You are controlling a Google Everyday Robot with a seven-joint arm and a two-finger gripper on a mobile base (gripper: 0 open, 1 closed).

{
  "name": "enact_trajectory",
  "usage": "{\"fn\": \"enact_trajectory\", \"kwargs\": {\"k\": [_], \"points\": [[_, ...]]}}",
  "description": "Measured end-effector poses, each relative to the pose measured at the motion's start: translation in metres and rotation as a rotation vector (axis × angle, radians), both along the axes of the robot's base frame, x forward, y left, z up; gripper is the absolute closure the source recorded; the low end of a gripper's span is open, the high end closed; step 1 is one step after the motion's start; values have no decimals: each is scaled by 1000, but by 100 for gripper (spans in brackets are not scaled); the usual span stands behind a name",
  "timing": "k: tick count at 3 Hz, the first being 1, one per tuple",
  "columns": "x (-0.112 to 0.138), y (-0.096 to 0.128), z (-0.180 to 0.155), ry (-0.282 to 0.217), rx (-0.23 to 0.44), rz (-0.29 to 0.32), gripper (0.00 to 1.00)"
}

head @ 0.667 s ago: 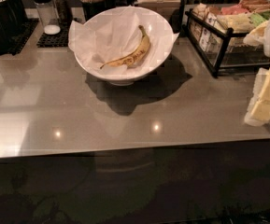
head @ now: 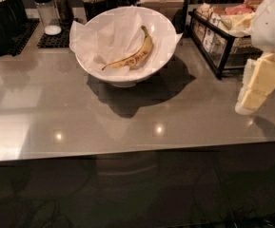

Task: Pick banana from white bowl

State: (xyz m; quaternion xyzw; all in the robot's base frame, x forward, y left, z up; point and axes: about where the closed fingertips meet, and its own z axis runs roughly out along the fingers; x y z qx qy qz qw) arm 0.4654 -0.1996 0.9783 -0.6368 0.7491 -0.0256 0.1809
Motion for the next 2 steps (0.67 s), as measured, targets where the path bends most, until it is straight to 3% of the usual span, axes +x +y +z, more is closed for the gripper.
{"fn": "enact_trajectory", "kwargs": {"k": [1, 2], "points": [[38, 27, 4, -32, 100, 162, 0], [70, 68, 7, -44, 214, 330, 0]]}}
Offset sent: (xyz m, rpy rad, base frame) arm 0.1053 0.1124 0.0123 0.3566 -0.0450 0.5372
